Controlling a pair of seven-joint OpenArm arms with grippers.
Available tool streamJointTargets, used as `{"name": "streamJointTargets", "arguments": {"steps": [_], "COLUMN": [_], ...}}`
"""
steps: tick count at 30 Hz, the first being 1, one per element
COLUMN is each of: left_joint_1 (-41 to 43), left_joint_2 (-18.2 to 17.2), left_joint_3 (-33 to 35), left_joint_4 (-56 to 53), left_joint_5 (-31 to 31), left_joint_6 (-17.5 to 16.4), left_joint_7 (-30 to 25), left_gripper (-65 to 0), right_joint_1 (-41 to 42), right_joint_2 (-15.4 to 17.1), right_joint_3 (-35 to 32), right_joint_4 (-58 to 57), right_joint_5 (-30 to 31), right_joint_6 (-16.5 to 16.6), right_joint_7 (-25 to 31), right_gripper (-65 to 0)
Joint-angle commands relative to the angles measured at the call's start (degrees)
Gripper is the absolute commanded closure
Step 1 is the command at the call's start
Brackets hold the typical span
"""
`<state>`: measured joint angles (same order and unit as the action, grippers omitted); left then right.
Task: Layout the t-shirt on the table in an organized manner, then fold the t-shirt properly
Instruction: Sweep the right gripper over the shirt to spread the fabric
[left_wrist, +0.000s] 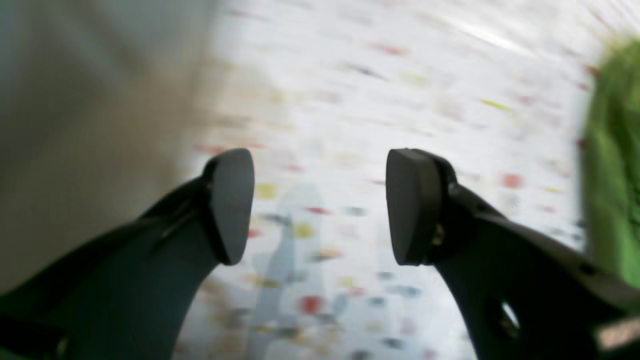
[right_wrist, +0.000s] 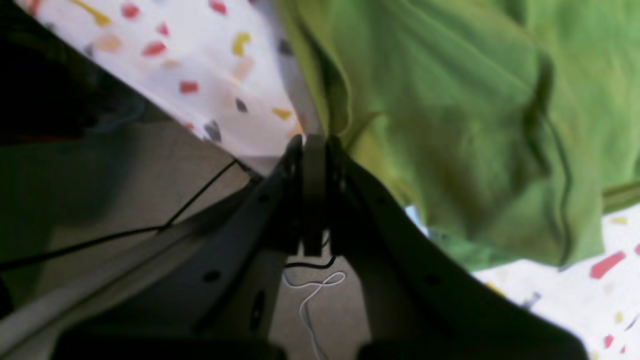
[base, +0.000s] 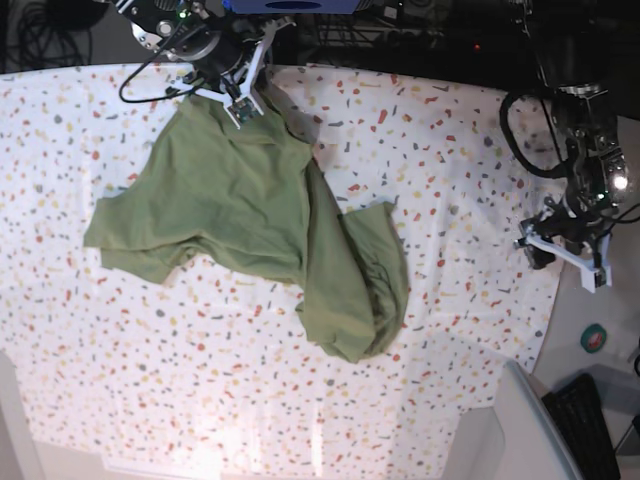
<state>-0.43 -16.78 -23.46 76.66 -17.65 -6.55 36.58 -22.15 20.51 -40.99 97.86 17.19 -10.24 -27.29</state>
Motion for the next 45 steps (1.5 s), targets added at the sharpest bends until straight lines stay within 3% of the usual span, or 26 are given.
{"name": "streamJointTargets", "arguments": {"steps": [1, 2, 4, 6, 9, 11, 15, 19, 23, 26, 29, 33, 36, 45], "left_joint_1": [-0.1, 0.3, 0.6, 2.1, 3.4, 4.7, 6.6, 8.9, 11.7, 14.1, 15.8, 16.2, 17.3, 17.0], "left_joint_2": [-0.8, -1.0, -1.6, -1.6, -1.5, -0.6, 1.6, 2.8, 3.1, 4.2, 4.4, 4.5, 4.5, 4.5], "left_joint_3": [-0.4, -0.7, -1.8, -4.6, -8.1, -9.7, -14.5, -15.8, -15.5, -15.5, -15.5, -15.9, -16.0, -15.5], "left_joint_4": [1.1, 1.2, 0.9, 0.9, 0.9, 1.0, 0.9, 1.4, 3.1, 5.4, 6.8, 6.7, 7.1, 6.7], "left_joint_5": [-0.7, -0.7, -0.7, -0.7, -0.8, -0.8, -0.8, -0.8, -0.8, -0.8, -0.8, -0.7, -0.7, -0.7], "left_joint_6": [-2.4, -4.0, -7.5, -9.3, -13.9, -17.2, -20.8, -21.2, -21.2, -21.2, -21.2, -21.2, -21.2, -21.2], "left_joint_7": [-0.8, -0.8, -0.8, -0.9, -0.8, -0.8, -0.8, -0.8, -0.9, -1.1, -1.1, -1.1, -1.2, -1.2], "left_gripper": [-39.7, -39.7, -39.7, -39.7, -39.8, -39.8, -39.8, -39.8, -39.8, -39.8, -39.8, -39.5, -39.7, -39.5], "right_joint_1": [-0.2, -0.6, -1.5, -2.8, -4.8, -4.4, 4.3, 17.8, 31.3, 37.8, 41.9, 47.0, 48.4, 48.9], "right_joint_2": [0.2, 0.8, 2.8, 4.2, 5.9, 5.4, 0.5, -6.0, -14.6, -18.4, -21.7, -27.2, -28.0, -28.1], "right_joint_3": [0.0, 0.0, 0.0, 0.1, 4.1, 6.9, 8.9, 6.7, 6.9, 6.9, 6.9, 14.0, 21.2, 22.2], "right_joint_4": [1.9, 2.6, 4.6, 7.3, 12.2, 14.1, 13.2, 8.6, -5.1, -14.3, -21.6, -37.1, -43.1, -47.4], "right_joint_5": [0.1, 0.1, 0.1, 0.0, 0.0, -0.3, -0.2, 0.0, 0.0, 0.1, 0.2, 0.2, 0.2, 0.3], "right_joint_6": [0.2, 0.2, 0.2, 0.0, -0.1, -0.1, 0.0, 0.1, 0.1, 0.2, 0.4, 7.9, 12.3, 13.2], "right_joint_7": [1.0, 0.9, 0.4, 0.0, 0.2, 0.3, 1.7, -4.0, -11.1, -10.2, -7.8, -4.1, -1.7, -0.9], "right_gripper": [0.0, -0.6, -11.0, -17.4, -18.9, -19.5, -19.7, -21.5, -32.9, -37.5, -38.3, -38.1, -38.0, -37.7]}}
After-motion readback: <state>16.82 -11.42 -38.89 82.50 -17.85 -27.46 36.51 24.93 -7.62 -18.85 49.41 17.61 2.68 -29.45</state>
